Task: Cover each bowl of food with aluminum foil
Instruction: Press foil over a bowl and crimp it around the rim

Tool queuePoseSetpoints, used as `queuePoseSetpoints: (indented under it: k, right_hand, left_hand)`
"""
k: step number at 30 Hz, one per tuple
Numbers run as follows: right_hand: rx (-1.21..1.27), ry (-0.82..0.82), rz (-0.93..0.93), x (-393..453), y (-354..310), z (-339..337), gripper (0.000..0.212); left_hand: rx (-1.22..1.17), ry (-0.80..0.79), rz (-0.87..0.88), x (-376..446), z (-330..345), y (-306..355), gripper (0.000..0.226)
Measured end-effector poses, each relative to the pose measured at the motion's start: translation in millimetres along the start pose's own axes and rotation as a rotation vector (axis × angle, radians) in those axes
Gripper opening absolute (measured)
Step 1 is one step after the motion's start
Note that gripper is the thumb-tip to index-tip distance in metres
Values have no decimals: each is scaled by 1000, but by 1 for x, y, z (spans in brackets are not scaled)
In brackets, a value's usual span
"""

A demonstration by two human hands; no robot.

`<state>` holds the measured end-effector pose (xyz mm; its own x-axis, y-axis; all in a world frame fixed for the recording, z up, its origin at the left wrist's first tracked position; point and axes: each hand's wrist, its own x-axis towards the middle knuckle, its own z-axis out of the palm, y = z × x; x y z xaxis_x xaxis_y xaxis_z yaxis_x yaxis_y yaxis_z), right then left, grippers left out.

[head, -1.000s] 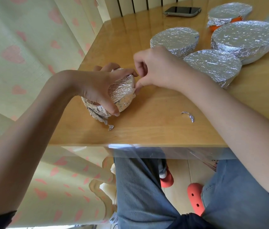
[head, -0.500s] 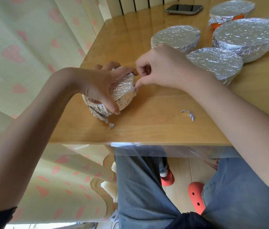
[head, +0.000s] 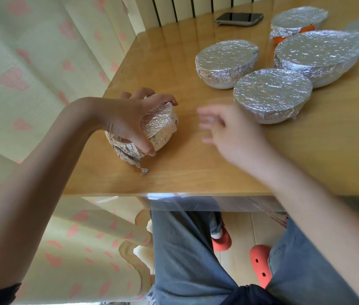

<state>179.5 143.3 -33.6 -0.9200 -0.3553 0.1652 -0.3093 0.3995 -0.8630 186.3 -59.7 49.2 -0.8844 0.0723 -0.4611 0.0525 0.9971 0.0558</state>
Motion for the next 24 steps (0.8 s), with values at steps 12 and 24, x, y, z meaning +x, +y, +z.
queuePoseSetpoints:
  k: [12, 24]
  right_hand:
    - [816, -221, 419, -8, -27, 28, 73]
    - [399, -114, 303, 1, -23, 39, 54]
  left_hand:
    - [-20, 27, -32, -1, 2, 2, 107]
    - [-21, 33, -60, 0, 3, 1, 111]
